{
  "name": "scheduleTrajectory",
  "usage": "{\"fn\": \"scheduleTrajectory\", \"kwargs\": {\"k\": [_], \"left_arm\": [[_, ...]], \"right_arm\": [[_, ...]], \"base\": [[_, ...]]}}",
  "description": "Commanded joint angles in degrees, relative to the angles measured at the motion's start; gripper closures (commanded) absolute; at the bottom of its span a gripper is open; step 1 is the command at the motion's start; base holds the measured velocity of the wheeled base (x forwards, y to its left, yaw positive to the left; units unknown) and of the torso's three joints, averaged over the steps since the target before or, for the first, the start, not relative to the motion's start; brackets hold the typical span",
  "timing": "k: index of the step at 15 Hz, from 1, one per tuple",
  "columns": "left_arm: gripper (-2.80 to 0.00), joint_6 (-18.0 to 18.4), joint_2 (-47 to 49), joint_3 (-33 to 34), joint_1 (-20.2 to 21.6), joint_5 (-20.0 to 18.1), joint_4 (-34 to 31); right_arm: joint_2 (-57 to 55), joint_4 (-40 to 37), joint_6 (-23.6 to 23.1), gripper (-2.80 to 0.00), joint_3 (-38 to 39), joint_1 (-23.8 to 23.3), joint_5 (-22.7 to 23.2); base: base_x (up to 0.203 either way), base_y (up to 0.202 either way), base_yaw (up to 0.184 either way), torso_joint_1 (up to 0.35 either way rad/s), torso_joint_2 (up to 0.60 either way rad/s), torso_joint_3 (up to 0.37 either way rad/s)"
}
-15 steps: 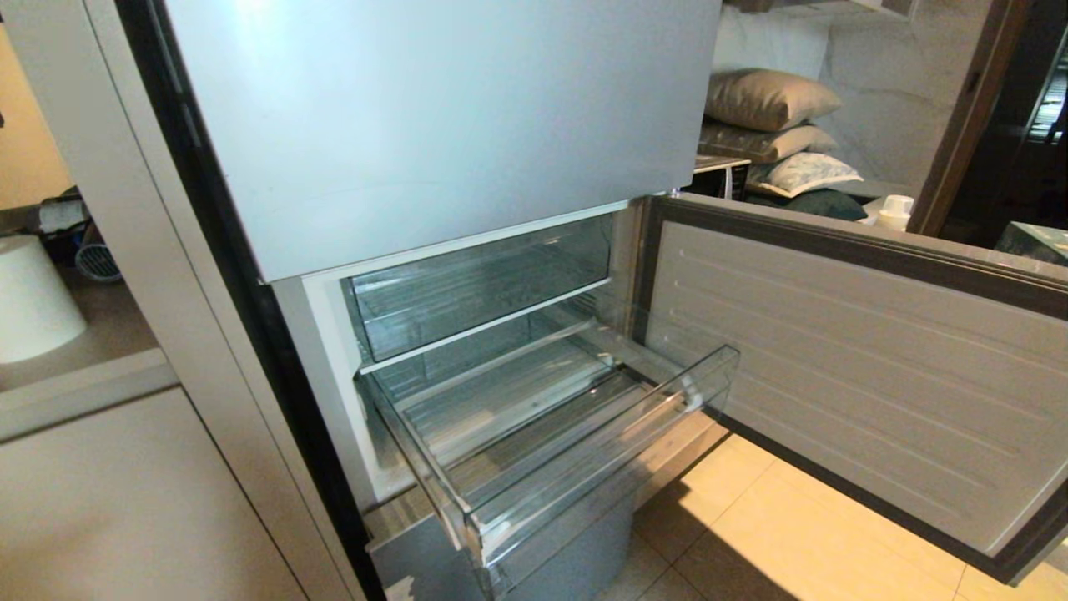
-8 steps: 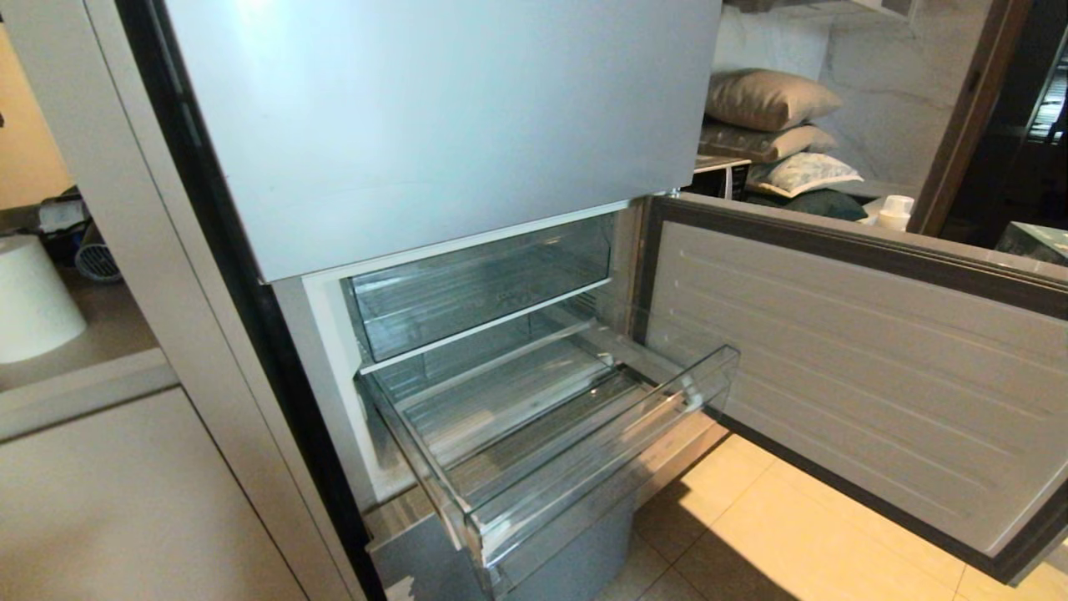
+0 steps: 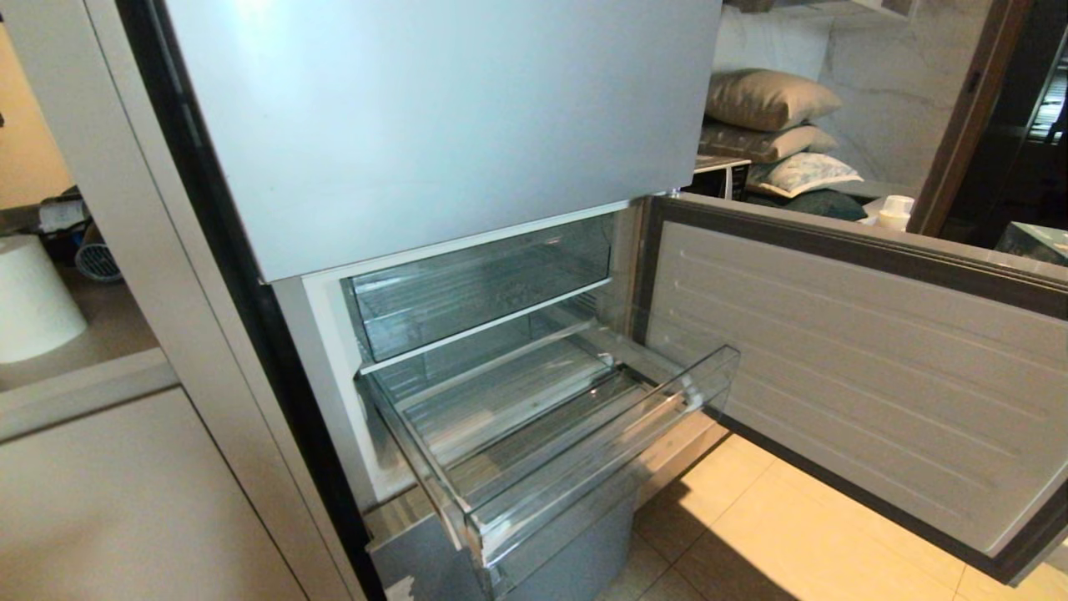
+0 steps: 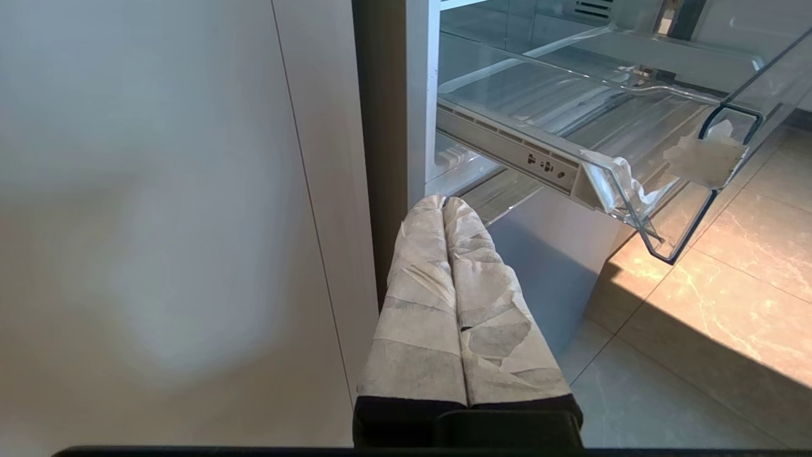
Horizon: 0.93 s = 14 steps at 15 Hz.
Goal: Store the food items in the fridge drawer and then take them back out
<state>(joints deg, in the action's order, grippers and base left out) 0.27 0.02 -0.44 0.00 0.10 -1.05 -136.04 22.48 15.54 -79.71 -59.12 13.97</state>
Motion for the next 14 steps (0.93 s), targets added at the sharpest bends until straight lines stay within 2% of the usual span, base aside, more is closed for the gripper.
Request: {"fn": "scheduleTrajectory", "kwargs": {"k": [1, 9, 10, 14], "left_arm": [[0.0, 0.0, -0.1, 0.0, 0.0, 0.1, 0.0], [0.0, 0.0, -0.1, 0.0, 0.0, 0.0, 0.0], [0.0, 0.0, -0.1, 0.0, 0.0, 0.1, 0.0], [0.0, 0.0, -0.1, 0.0, 0.0, 0.0, -0.1]], "right_arm": [[3.2, 0.1, 0.0, -2.8, 2.1, -0.1, 0.1], [21.1, 0.3, 0.3, -2.8, 15.0, -1.1, 0.3], [24.6, 0.3, 0.3, 0.0, 16.2, -1.7, 0.3], [40.4, 0.2, 1.6, 0.0, 20.6, -4.4, 0.1]], "base": [[0.0, 0.0, 0.0, 0.0, 0.0, 0.0], [0.0, 0.0, 0.0, 0.0, 0.0, 0.0], [0.0, 0.0, 0.0, 0.0, 0.0, 0.0], [0.0, 0.0, 0.0, 0.0, 0.0, 0.0]]}}
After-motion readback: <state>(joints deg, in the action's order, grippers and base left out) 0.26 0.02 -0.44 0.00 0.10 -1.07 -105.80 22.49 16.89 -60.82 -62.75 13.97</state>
